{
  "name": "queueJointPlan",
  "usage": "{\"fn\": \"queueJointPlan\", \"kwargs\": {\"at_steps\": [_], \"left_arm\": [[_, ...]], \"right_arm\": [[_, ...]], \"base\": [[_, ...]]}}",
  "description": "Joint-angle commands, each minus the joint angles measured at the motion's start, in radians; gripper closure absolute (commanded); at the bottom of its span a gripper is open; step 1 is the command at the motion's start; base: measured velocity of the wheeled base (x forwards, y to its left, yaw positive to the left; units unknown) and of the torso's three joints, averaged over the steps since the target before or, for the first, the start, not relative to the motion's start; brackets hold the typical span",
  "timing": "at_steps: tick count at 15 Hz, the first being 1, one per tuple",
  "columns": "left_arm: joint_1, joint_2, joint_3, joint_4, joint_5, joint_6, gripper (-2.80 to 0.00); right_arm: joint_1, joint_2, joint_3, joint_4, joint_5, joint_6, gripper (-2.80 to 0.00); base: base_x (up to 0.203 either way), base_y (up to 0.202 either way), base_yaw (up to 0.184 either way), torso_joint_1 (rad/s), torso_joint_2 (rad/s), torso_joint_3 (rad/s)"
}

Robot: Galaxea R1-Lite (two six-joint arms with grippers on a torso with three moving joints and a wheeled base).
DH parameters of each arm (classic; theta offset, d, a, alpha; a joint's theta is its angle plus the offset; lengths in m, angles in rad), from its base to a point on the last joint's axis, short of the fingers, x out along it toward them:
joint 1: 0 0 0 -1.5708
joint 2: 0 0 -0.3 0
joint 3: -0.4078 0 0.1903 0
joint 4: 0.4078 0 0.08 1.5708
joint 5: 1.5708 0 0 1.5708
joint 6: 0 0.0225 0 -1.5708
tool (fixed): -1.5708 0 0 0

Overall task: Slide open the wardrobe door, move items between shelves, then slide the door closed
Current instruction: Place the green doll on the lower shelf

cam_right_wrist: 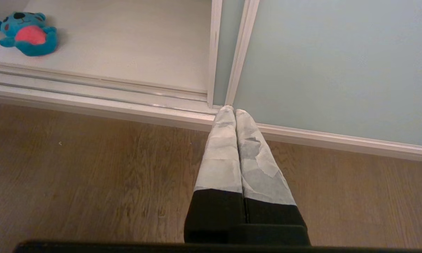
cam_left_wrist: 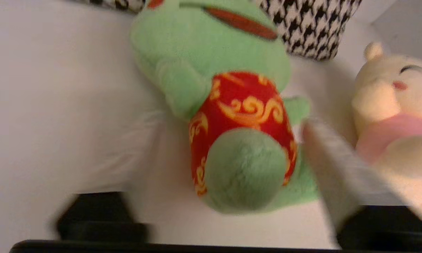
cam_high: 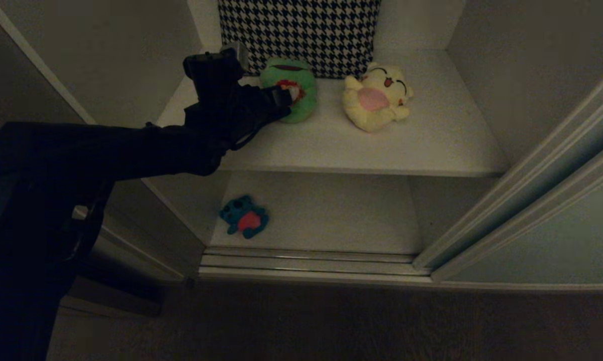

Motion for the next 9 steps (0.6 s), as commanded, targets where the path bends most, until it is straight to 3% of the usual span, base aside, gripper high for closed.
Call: {"fn": "queueJointPlan", "kwargs": {"at_steps": [1, 9], "left_arm": [[0.0, 0.013, 0.0, -0.012, -0.002, -0.013, 0.0], [0.0, 0.032, -0.002, -0.062, -0.011, -0.026, 0.0]], "right_arm": [[0.0, 0.0, 0.0, 0.0, 0.0, -0.001, 0.0], [0.0, 0.0, 0.0, 0.0, 0.0, -0.001, 0.0]], "base": [[0.0, 0.0, 0.0, 0.0, 0.0, 0.0], [0.0, 0.0, 0.0, 0.0, 0.0, 0.0]]}}
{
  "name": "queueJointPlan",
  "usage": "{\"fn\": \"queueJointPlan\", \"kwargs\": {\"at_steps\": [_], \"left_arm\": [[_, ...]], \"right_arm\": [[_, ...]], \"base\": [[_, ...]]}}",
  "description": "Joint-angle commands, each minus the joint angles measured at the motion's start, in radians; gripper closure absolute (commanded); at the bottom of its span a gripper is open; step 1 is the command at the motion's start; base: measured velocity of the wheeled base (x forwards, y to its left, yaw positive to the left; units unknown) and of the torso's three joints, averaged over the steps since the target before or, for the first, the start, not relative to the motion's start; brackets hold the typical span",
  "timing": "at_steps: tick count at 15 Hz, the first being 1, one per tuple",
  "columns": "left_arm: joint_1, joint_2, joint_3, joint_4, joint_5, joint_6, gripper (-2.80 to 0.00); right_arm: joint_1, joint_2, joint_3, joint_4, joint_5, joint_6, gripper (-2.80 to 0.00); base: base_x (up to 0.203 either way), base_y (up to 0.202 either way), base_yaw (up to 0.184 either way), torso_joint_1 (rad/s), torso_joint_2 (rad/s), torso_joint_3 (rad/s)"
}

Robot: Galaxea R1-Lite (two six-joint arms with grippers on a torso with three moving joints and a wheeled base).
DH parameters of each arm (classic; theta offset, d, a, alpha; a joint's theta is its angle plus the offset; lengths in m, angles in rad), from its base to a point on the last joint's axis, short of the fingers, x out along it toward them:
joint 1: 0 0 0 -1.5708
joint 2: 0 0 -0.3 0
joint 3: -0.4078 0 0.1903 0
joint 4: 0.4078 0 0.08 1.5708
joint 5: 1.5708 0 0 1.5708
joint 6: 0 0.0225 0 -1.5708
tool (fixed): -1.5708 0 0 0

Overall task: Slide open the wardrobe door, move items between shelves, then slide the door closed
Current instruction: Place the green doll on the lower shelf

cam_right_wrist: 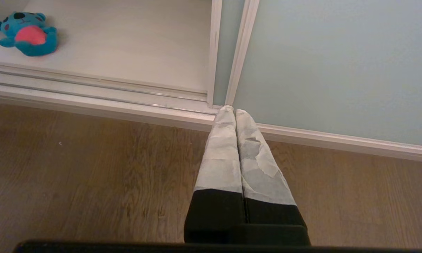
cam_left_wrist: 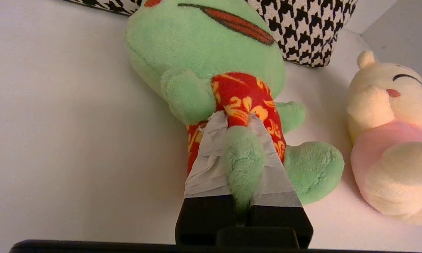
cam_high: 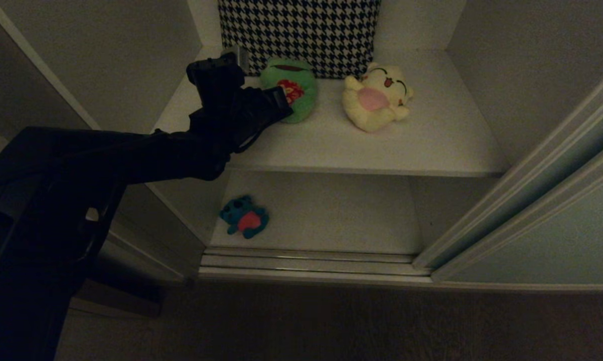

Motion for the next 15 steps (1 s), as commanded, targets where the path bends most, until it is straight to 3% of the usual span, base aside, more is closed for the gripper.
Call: {"fn": "queueJointPlan", "kwargs": {"at_steps": [1, 6, 9, 12, 15], "left_arm": [[0.0, -0.005, 0.001, -0.003, -0.01, -0.001, 0.0], [-0.023, -0.137, 0.013, 0.041, 0.003, 0.001, 0.0], [-0.069, -0.252, 0.04, 0.122, 0.063, 0.01, 0.0], [-0.098, -0.386, 0.133, 0.223, 0.114, 0.046, 0.0], [-0.102, -0.555, 0.263, 0.31, 0.114, 0.093, 0.0]], "right_arm": [[0.0, 0.0, 0.0, 0.001, 0.001, -0.001, 0.0], [0.0, 0.0, 0.0, 0.0, 0.001, -0.001, 0.0], [0.0, 0.0, 0.0, -0.001, 0.001, 0.0, 0.0], [0.0, 0.0, 0.0, -0.001, 0.001, -0.001, 0.0], [0.0, 0.0, 0.0, 0.001, 0.001, 0.0, 0.0]], "base": [[0.0, 0.0, 0.0, 0.0, 0.0, 0.0], [0.0, 0.0, 0.0, 0.0, 0.0, 0.0], [0.0, 0.0, 0.0, 0.0, 0.0, 0.0], [0.0, 0.0, 0.0, 0.0, 0.0, 0.0], [0.0, 0.0, 0.0, 0.0, 0.0, 0.0]]}}
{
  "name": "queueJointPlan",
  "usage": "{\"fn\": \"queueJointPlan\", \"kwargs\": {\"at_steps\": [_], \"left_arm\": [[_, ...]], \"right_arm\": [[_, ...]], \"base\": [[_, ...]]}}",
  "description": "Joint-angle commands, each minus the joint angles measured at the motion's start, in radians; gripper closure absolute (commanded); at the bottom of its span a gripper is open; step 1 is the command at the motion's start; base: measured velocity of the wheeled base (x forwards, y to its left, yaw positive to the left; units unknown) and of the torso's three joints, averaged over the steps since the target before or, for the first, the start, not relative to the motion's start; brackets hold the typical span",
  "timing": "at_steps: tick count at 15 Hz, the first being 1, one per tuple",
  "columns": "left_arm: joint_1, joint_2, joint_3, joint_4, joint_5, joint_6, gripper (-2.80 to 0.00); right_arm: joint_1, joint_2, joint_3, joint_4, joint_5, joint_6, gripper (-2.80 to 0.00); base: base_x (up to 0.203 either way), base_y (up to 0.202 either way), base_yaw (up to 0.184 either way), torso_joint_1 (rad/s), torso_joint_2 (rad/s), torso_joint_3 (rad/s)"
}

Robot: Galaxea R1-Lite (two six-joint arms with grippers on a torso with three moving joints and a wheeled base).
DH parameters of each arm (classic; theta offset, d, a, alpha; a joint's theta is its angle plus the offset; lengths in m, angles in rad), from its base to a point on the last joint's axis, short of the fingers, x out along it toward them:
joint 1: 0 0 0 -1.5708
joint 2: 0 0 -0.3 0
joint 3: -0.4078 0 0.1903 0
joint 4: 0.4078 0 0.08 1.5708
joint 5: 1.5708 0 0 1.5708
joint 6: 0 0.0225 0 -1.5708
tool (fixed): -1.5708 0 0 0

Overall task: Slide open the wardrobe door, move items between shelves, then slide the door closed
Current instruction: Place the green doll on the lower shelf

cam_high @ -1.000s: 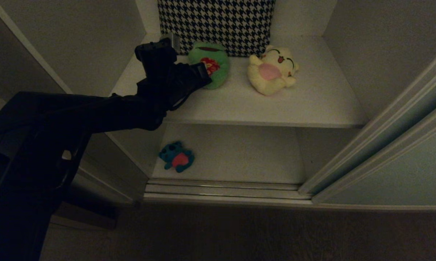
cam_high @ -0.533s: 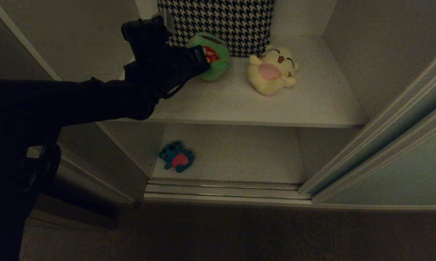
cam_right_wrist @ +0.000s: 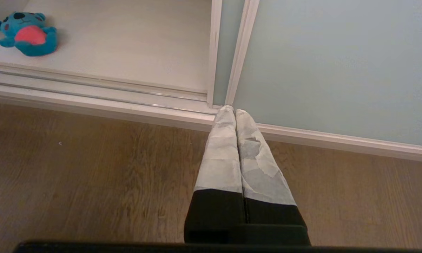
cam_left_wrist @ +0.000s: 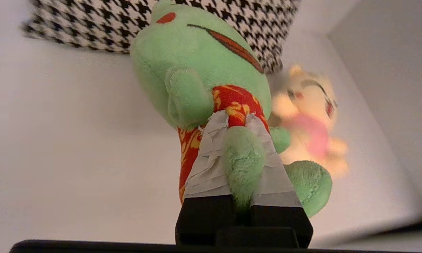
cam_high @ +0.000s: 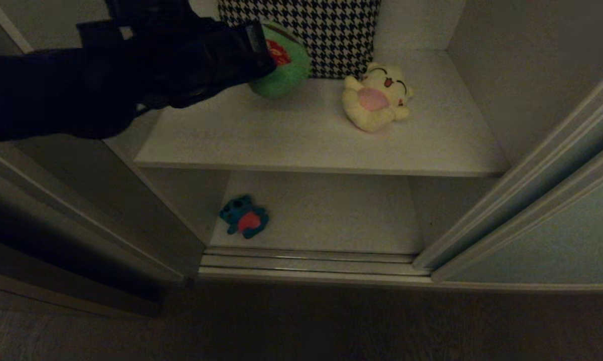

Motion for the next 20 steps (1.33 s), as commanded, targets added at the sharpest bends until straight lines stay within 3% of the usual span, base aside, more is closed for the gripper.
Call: {"fn": "queueJointPlan", "kwargs": {"at_steps": [1, 4, 9, 15, 17, 20], "left_arm": [[0.001, -0.171, 0.085, 0.057, -0.001, 0.022, 0.0], [0.012, -0.357, 0.224, 0.177, -0.001, 0.043, 0.0], [0.054, -0.676, 0.566, 0.293, -0.042, 0.068, 0.0], [0.361, -1.072, 0.969, 0.382, -0.25, 0.093, 0.0], [0.425, -1.224, 1.108, 0.404, -0.313, 0.099, 0.0], [0.459, -1.427, 1.308, 0.416, -0.343, 0.145, 0.0]], "right_arm": [[0.0, 0.0, 0.0, -0.001, 0.0, -0.001, 0.0], [0.0, 0.0, 0.0, 0.0, 0.0, -0.001, 0.0], [0.0, 0.0, 0.0, 0.0, 0.0, -0.001, 0.0], [0.0, 0.0, 0.0, 0.0, 0.0, 0.001, 0.0], [0.0, 0.0, 0.0, -0.001, 0.0, -0.001, 0.0], [0.0, 0.0, 0.0, 0.0, 0.0, -0.001, 0.0]], "base": [[0.0, 0.0, 0.0, 0.0, 0.0, 0.0], [0.0, 0.0, 0.0, 0.0, 0.0, 0.0], [0.0, 0.0, 0.0, 0.0, 0.0, 0.0], [0.0, 0.0, 0.0, 0.0, 0.0, 0.0], [0.0, 0.0, 0.0, 0.0, 0.0, 0.0], [0.0, 0.0, 0.0, 0.0, 0.0, 0.0]]}}
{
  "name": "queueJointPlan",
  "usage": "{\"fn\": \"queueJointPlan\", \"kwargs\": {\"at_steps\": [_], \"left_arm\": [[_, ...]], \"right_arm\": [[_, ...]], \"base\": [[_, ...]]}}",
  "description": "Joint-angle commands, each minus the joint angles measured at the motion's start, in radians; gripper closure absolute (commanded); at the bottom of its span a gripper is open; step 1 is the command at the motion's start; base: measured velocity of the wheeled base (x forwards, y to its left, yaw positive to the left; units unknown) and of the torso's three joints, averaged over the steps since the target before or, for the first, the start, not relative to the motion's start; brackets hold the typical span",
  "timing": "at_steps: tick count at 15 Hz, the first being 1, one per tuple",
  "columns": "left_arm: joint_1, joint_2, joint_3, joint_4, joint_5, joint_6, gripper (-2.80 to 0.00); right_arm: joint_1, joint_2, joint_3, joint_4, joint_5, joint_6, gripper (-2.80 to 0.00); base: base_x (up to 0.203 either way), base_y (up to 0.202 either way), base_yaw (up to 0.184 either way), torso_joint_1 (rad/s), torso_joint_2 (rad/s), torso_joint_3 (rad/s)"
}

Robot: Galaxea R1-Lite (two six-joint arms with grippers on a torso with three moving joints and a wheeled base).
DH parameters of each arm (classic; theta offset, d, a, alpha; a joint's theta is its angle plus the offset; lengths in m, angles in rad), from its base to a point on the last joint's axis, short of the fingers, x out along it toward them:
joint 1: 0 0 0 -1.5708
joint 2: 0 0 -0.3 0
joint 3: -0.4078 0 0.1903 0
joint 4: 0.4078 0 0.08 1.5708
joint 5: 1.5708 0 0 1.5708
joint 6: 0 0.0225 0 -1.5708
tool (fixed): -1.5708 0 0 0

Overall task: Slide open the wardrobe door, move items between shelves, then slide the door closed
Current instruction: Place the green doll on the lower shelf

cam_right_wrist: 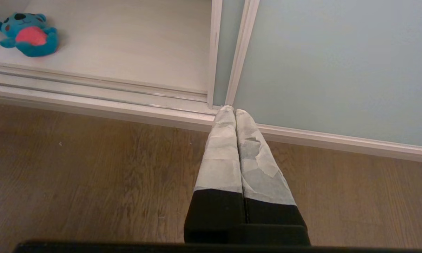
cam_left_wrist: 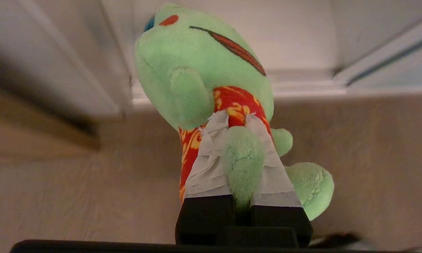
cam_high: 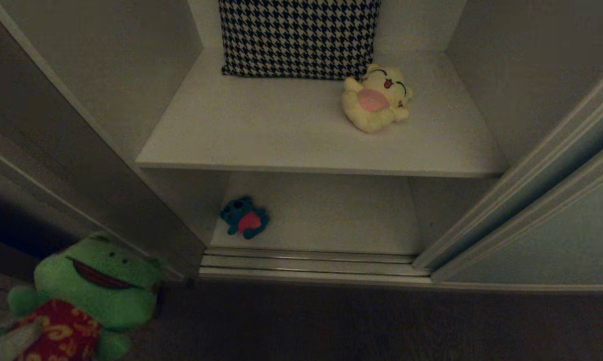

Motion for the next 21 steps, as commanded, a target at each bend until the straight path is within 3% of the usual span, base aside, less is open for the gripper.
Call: {"fn": "queueJointPlan", "kwargs": {"at_steps": [1, 8, 14, 21], "left_arm": [[0.018, -0.193, 0.123, 0.0, -0.004, 0.028, 0.0], [0.046, -0.511, 0.36, 0.001, 0.052, 0.099, 0.0], [0.046, -0.506, 0.421, -0.08, 0.098, 0.035, 0.0], [0.046, -0.505, 0.422, -0.085, 0.099, 0.038, 0.0]], "right_arm": [[0.0, 0.0, 0.0, -0.001, 0.001, -0.001, 0.0], [0.0, 0.0, 0.0, 0.0, 0.001, -0.001, 0.0], [0.0, 0.0, 0.0, -0.001, 0.001, -0.001, 0.0], [0.0, 0.0, 0.0, -0.001, 0.001, 0.0, 0.0]], "base": [[0.0, 0.0, 0.0, 0.0, 0.0, 0.0], [0.0, 0.0, 0.0, 0.0, 0.0, 0.0], [0.0, 0.0, 0.0, 0.0, 0.0, 0.0], [0.0, 0.0, 0.0, 0.0, 0.0, 0.0]]}}
